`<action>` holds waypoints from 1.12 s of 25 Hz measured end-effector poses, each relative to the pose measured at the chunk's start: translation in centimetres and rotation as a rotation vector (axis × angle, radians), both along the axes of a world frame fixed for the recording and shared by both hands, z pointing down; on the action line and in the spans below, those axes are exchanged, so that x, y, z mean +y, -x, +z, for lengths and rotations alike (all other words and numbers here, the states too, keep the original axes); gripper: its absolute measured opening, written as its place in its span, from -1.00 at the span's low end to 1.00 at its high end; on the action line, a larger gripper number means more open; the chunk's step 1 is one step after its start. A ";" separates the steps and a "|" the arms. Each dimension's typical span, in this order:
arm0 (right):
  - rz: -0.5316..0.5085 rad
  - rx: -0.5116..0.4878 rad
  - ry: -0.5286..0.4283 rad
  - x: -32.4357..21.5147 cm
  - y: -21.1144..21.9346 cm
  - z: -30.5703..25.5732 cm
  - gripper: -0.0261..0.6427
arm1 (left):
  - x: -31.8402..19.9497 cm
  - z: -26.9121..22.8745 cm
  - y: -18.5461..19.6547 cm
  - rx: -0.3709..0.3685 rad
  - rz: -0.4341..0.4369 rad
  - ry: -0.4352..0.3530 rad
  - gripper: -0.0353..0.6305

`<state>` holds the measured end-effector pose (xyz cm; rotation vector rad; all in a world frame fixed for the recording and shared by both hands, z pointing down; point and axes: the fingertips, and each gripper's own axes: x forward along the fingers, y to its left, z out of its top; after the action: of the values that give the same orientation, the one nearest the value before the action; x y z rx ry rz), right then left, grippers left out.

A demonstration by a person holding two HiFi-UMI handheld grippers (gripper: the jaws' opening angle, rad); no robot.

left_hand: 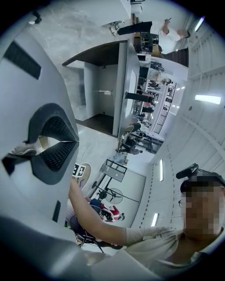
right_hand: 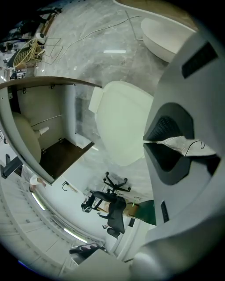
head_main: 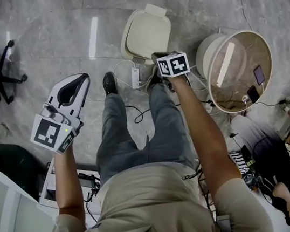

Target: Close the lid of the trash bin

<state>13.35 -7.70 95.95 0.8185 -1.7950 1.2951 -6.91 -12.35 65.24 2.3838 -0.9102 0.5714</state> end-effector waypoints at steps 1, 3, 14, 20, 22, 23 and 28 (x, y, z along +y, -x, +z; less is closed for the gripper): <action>-0.004 0.009 0.011 0.5 0.2 0.7 -0.84 | 0.1 0.2 0.2 -0.002 -0.002 0.005 -0.84; -0.013 0.026 0.030 1.3 0.6 2.2 -0.84 | 0.3 0.7 0.6 -0.004 -0.007 0.016 -0.84; -0.080 0.106 0.072 3.0 1.8 8.9 -0.84 | 1.0 3.7 3.2 -0.017 -0.026 0.041 -0.84; -0.130 0.137 0.083 3.7 1.9 11.7 -0.84 | 2.1 4.9 4.1 -0.028 -0.043 0.057 -0.84; -0.148 0.159 0.078 3.8 2.0 12.4 -0.84 | 2.2 5.1 4.4 -0.027 -0.048 0.057 -0.84; -0.152 0.166 0.078 3.8 2.0 12.6 -0.84 | 2.3 5.2 4.5 -0.027 -0.050 0.058 -0.84; -0.141 0.172 0.099 3.8 2.1 13.2 -0.85 | 2.9 5.6 5.0 -0.042 -0.046 0.085 -0.84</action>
<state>11.20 -3.93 109.18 0.7132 -1.6098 1.1761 -11.92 -9.49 70.86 2.2765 -0.9379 0.6322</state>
